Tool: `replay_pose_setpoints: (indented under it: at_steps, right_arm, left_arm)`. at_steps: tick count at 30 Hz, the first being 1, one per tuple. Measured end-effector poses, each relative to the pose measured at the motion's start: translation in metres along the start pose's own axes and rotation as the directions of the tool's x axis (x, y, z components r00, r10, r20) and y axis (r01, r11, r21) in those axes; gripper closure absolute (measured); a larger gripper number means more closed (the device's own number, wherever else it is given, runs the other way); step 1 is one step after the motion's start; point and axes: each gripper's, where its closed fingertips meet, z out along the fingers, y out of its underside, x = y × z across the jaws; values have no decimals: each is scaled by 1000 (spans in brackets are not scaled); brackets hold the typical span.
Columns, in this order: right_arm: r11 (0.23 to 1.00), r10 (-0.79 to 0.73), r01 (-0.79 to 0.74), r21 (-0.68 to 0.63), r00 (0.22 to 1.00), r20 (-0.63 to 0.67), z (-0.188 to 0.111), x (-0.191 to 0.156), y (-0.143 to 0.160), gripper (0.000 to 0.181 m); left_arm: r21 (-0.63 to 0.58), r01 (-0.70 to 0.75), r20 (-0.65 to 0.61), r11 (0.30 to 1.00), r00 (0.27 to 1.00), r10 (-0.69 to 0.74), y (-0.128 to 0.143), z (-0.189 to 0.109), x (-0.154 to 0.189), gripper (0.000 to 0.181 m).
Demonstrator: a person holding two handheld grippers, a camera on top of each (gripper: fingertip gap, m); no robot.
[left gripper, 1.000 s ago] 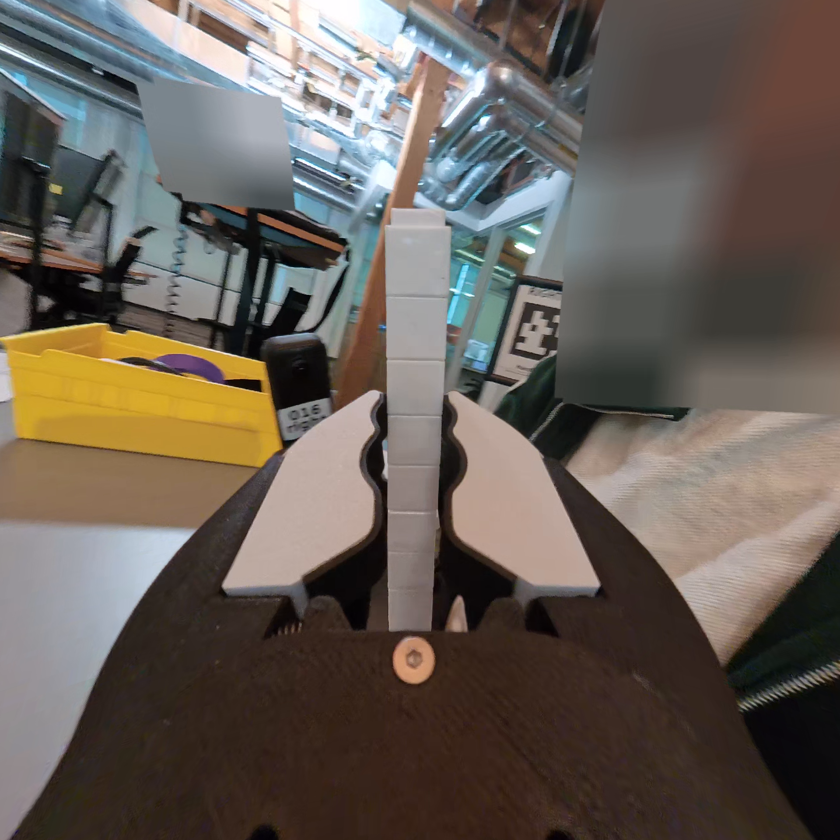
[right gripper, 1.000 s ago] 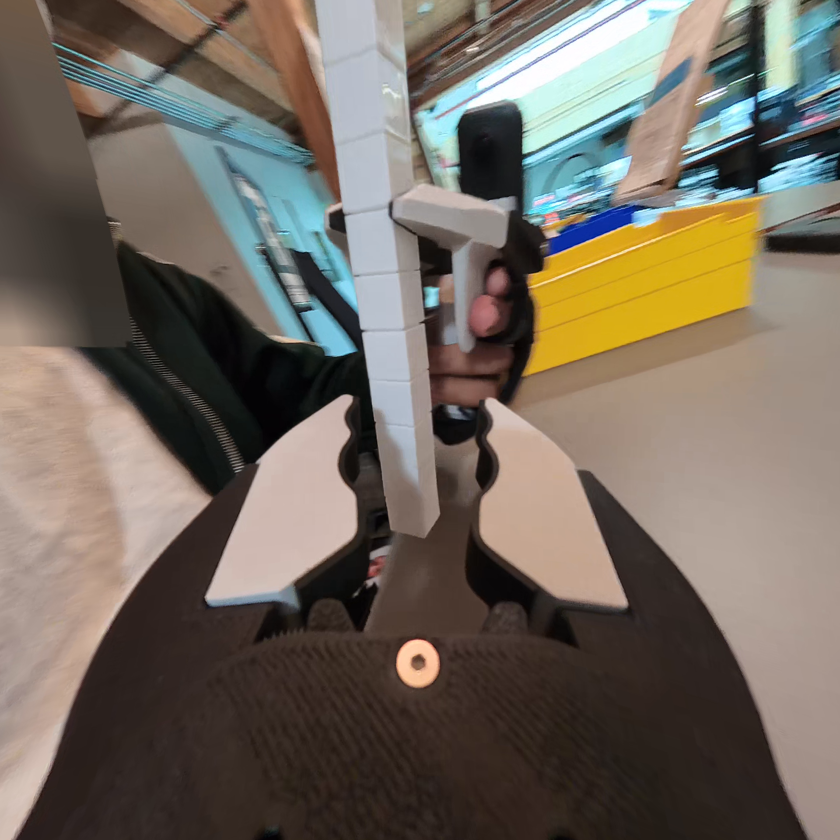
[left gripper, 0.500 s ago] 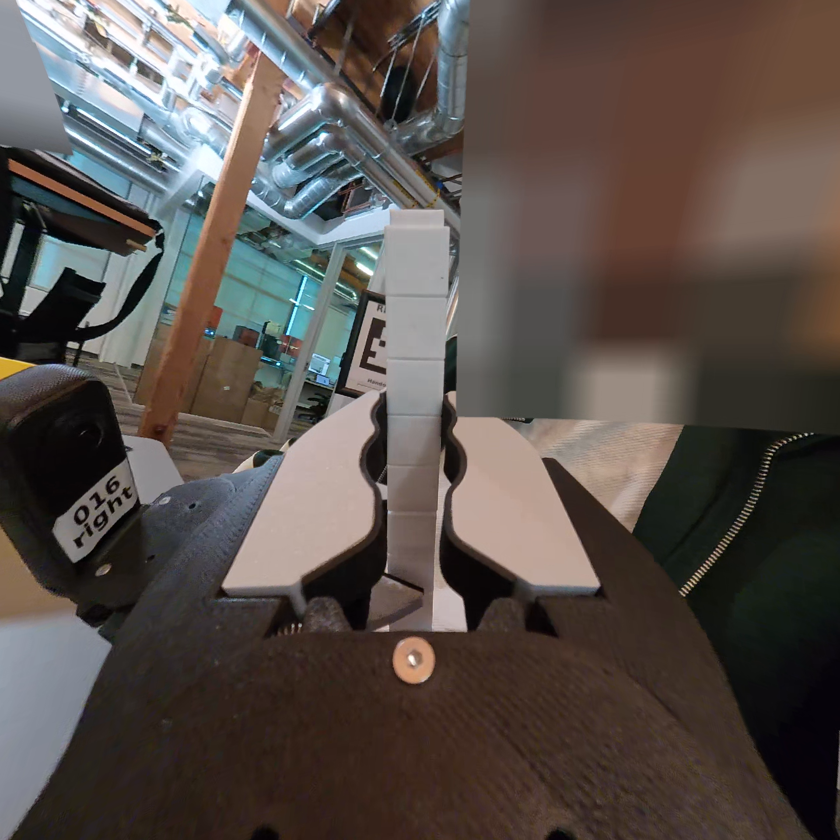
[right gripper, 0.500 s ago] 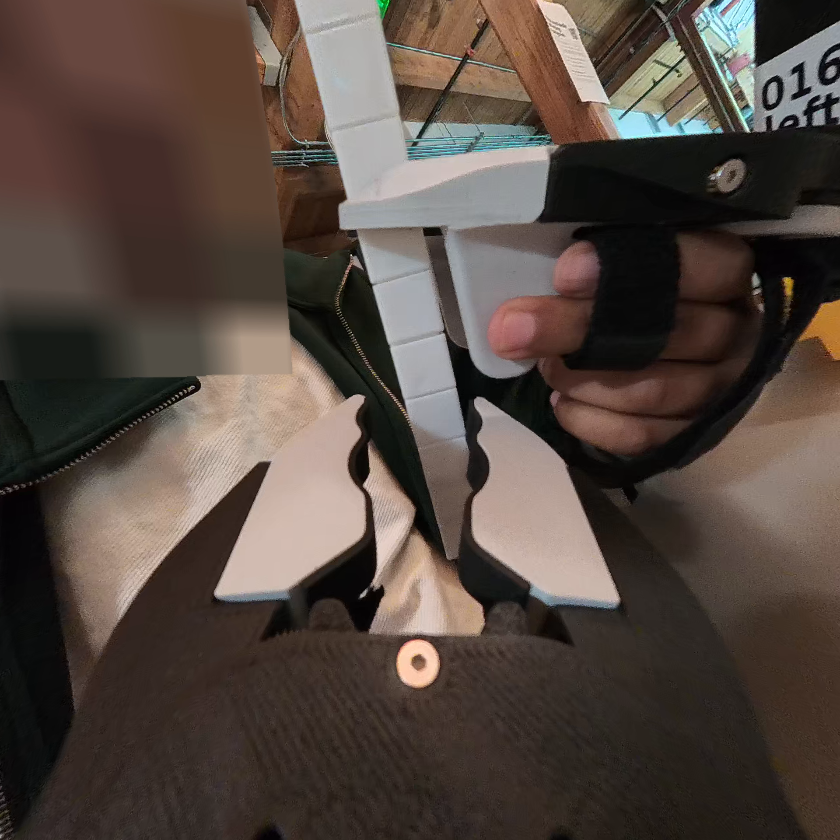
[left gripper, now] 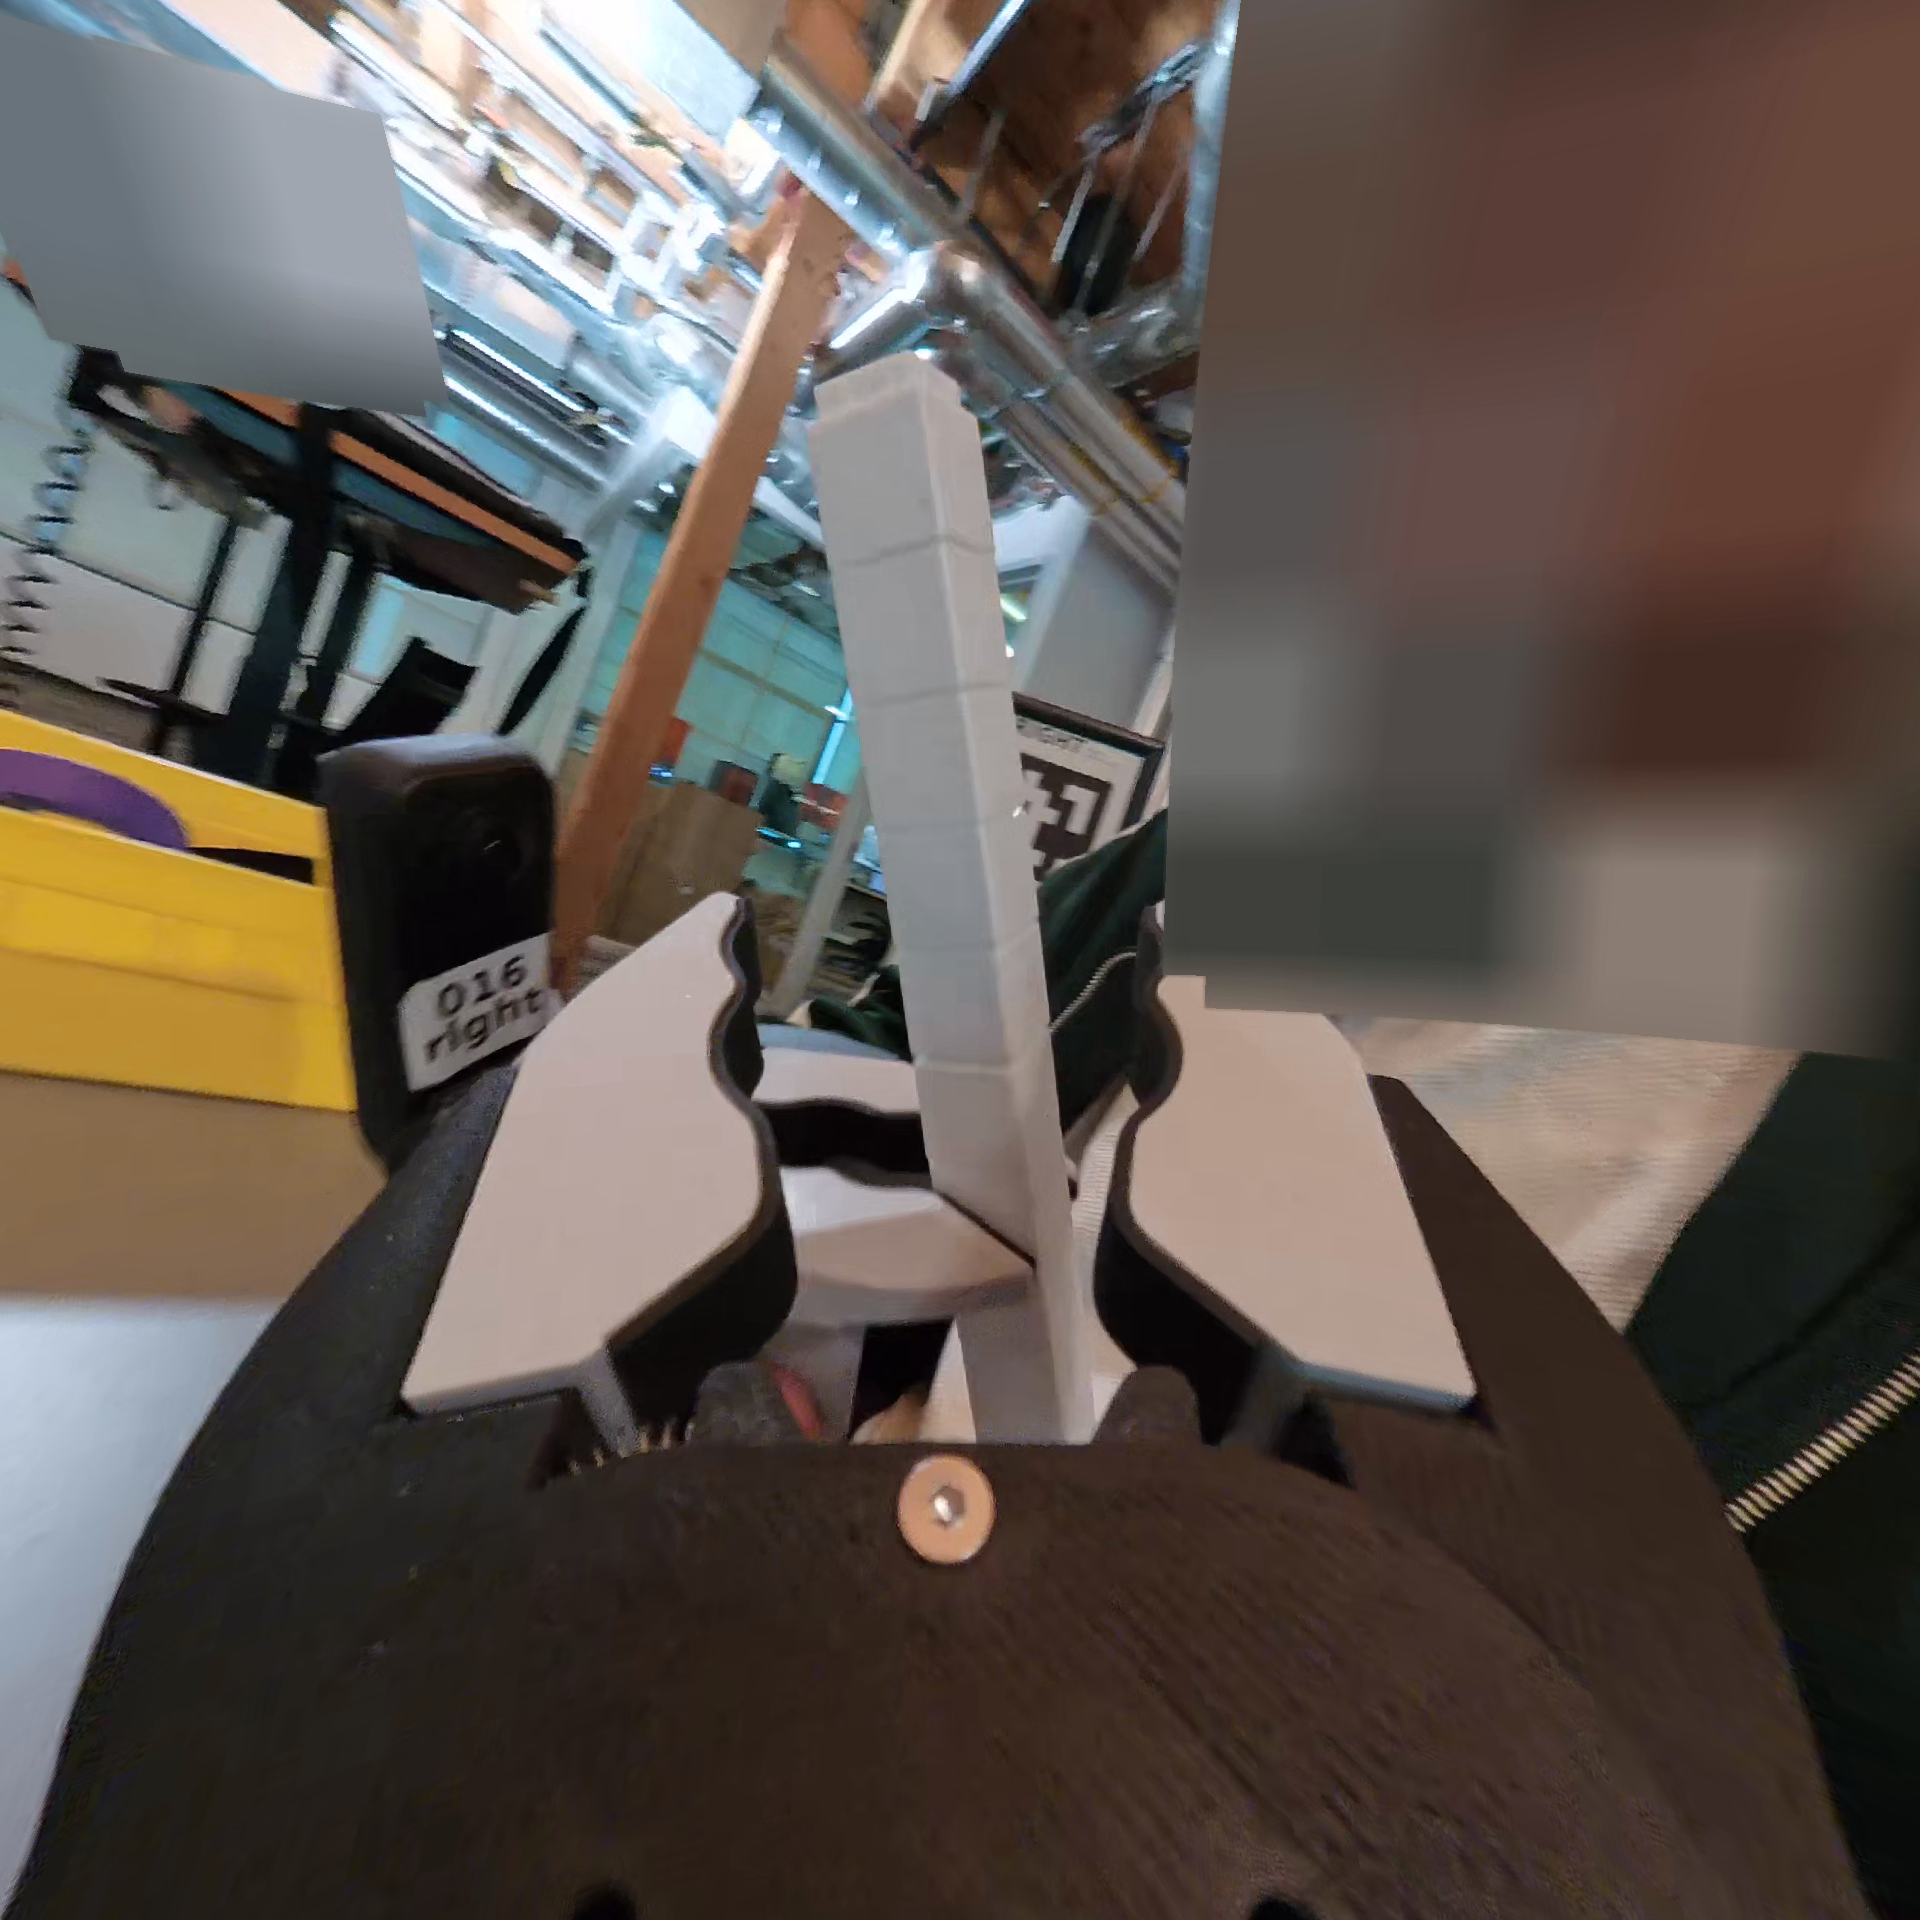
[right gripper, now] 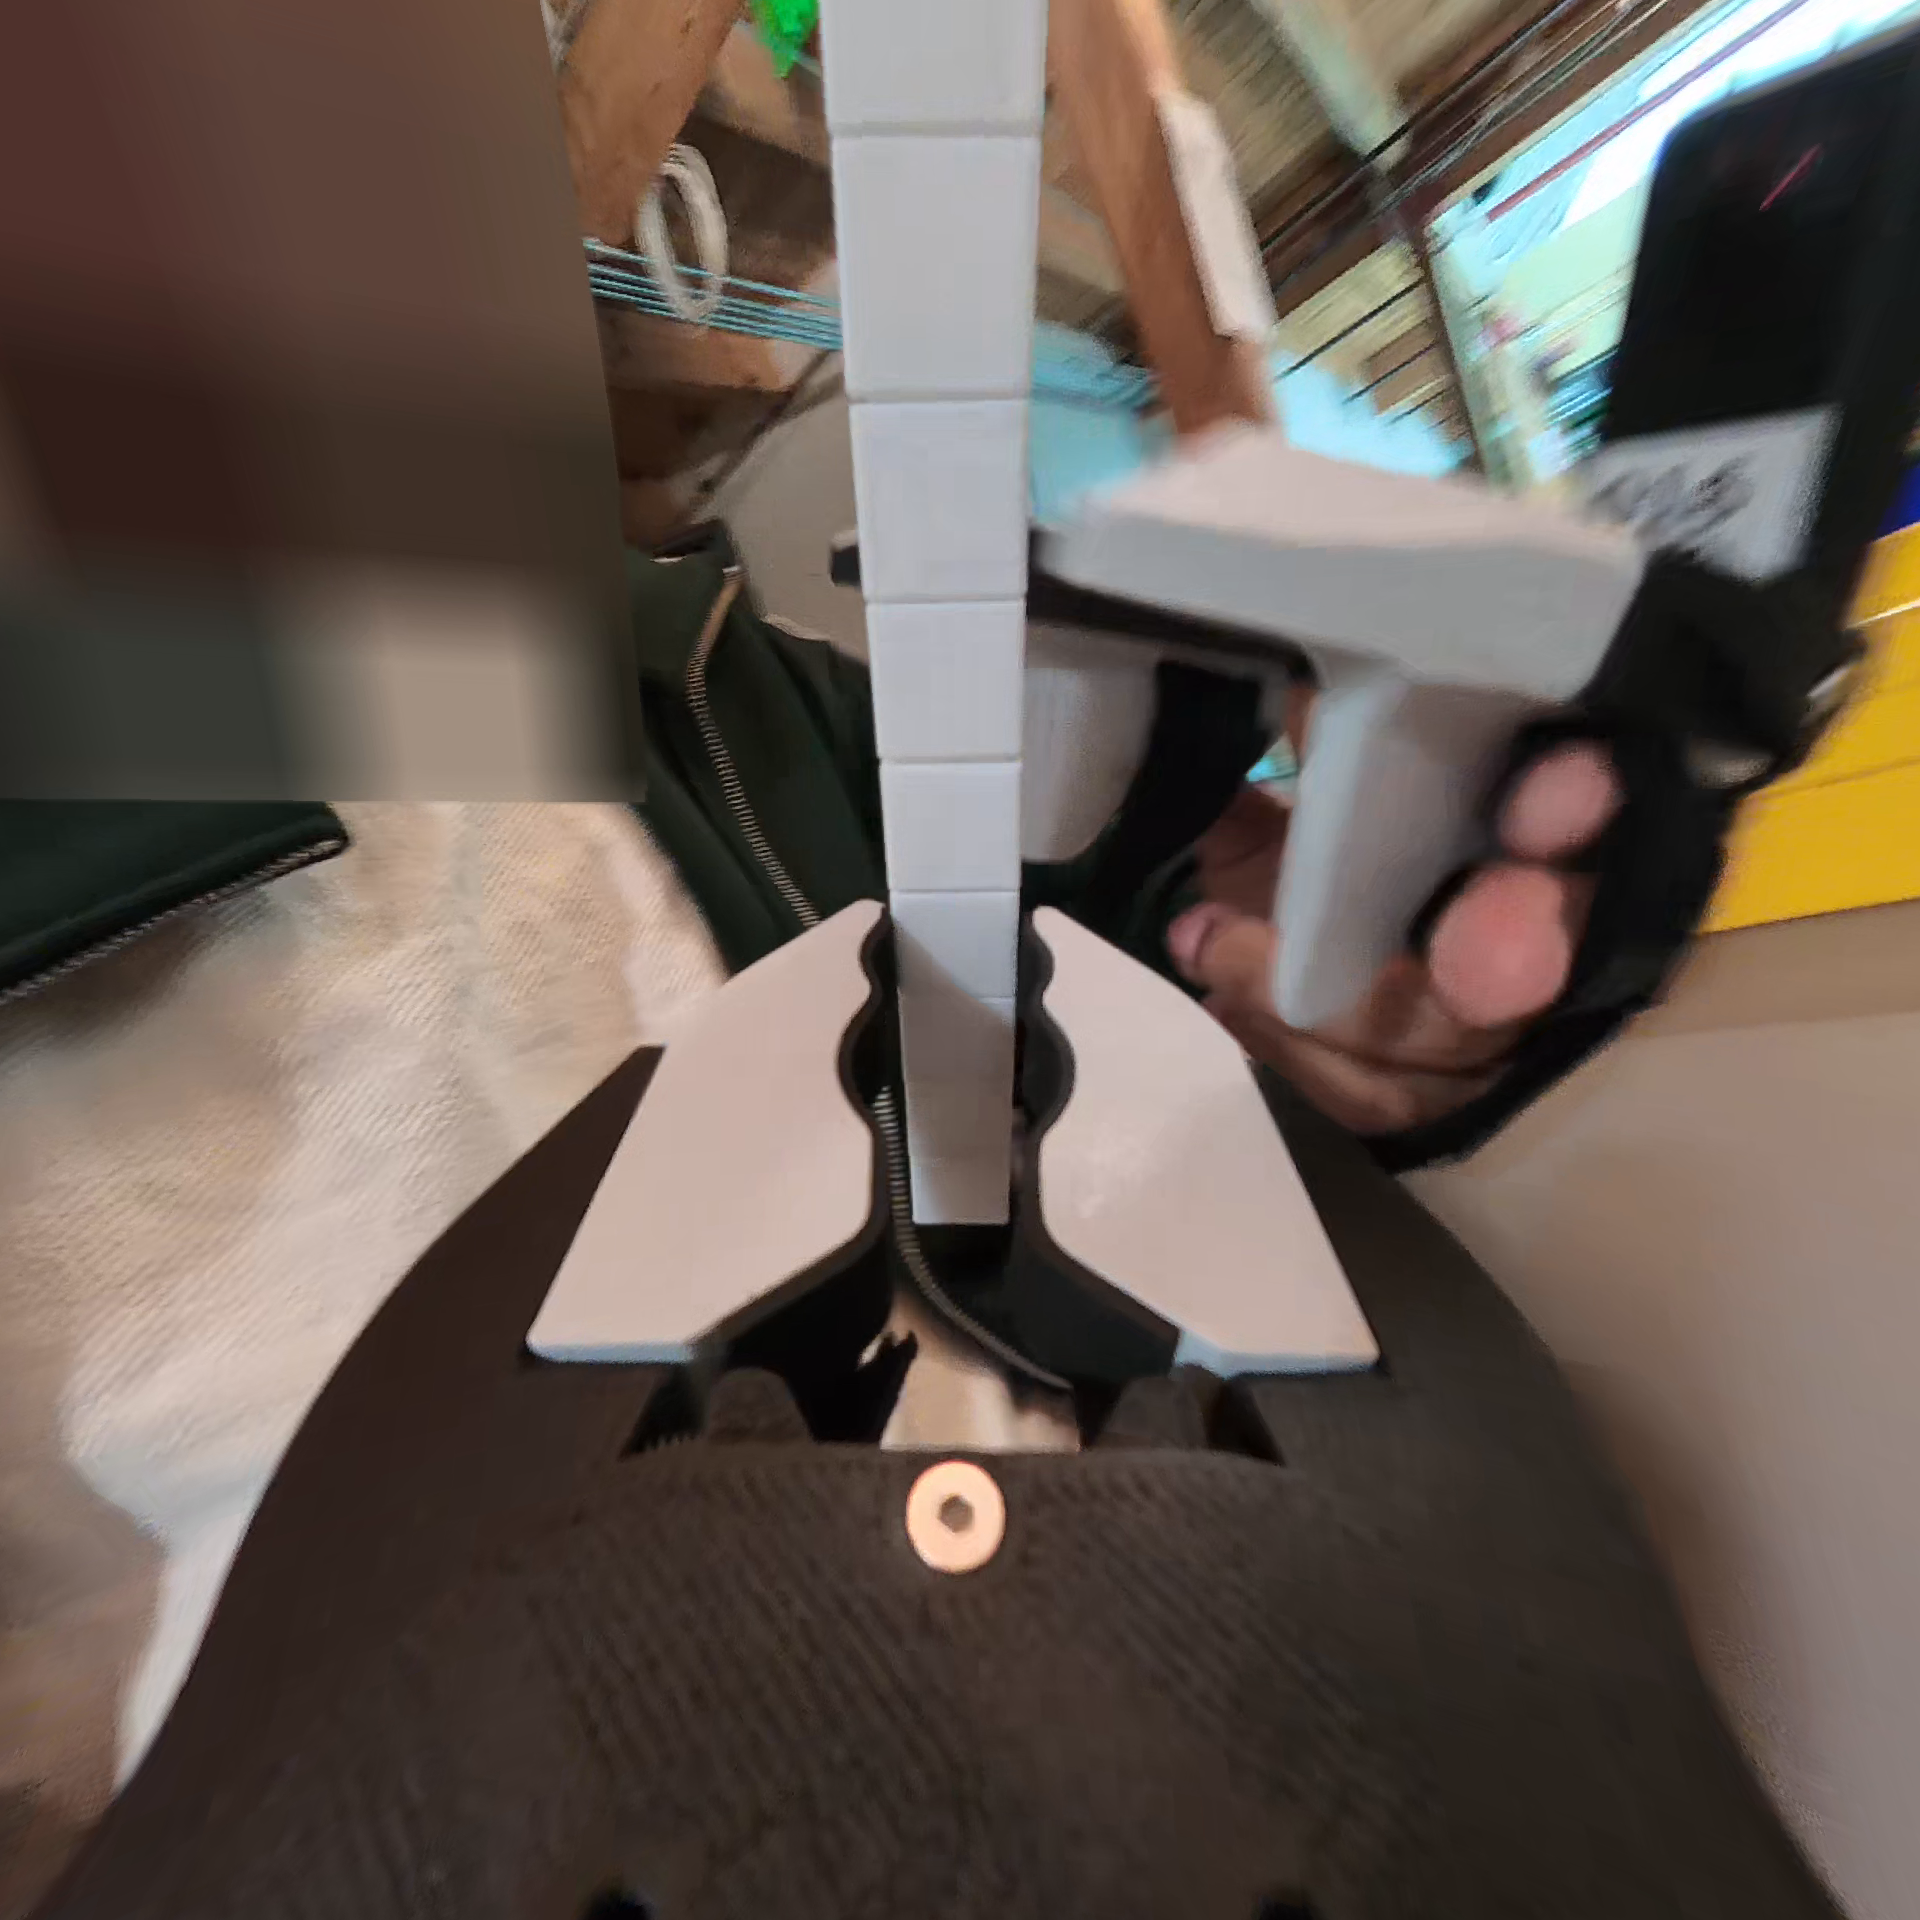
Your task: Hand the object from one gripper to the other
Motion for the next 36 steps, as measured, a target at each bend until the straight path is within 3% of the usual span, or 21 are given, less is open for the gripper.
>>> replay_pose_setpoints:
  at_steps: [1,5,9,12,14,18,22,30,33,36]
  right_arm:
    - [999,-36,36,6,998,-42,-5,3,-5,160]
    - [977,-211,209,-38,933,-292,-35,26,-23,160]
    - [923,-375,357,-145,748,-547,-77,46,-47,159]
    - [886,-442,415,-206,620,-649,-102,51,-59,159]
    - [871,-471,426,-244,583,-663,-106,52,-60,159]
    - [882,-452,418,-216,623,-638,-93,49,-57,159]
    - [887,-445,413,-205,652,-614,-78,45,-54,159]
    - [896,-434,396,-202,679,-592,-64,44,-47,159]
    - [896,-436,392,-210,681,-588,-62,45,-46,159]
    - [902,-423,384,-198,690,-587,-61,45,-46,159]
  left_arm:
    - [-4,-10,33,1000,999,10,0,-2,-5,110]
    - [-51,-60,166,997,984,68,6,-11,-26,101]
    - [-92,-68,292,993,952,92,12,-22,-48,99]
    - [-147,-85,364,985,922,134,17,-28,-61,105]
    - [-217,-89,426,972,887,177,24,-34,-71,110]
    - [-380,-105,499,919,813,299,43,-43,-88,117]
    - [-462,-113,475,880,806,353,56,-40,-89,123]
    - [-452,-100,443,887,837,320,66,-30,-86,140]
    - [-454,-89,433,887,848,306,67,-31,-84,156]
    - [-460,-87,422,884,854,304,68,-30,-83,157]
